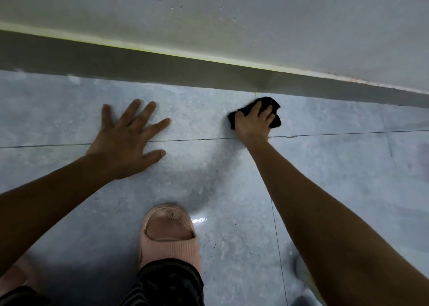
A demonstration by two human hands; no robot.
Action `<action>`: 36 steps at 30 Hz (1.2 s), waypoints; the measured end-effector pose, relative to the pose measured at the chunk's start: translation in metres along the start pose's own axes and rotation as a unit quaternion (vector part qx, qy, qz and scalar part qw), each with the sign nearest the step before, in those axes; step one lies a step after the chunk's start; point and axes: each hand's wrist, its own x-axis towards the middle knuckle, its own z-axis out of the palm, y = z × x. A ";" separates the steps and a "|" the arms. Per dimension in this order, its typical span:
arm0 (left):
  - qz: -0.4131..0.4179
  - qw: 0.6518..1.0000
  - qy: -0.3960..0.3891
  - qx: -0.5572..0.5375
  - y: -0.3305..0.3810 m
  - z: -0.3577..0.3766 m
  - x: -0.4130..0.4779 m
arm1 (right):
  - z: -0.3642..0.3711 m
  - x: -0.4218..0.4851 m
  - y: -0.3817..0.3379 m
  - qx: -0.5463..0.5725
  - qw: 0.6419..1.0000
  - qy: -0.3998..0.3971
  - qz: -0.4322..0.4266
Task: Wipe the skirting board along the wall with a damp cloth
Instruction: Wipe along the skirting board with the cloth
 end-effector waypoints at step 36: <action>-0.061 0.996 0.031 -0.049 -0.031 -0.002 -0.037 | 0.037 -0.041 -0.038 -0.133 0.973 0.044 -0.184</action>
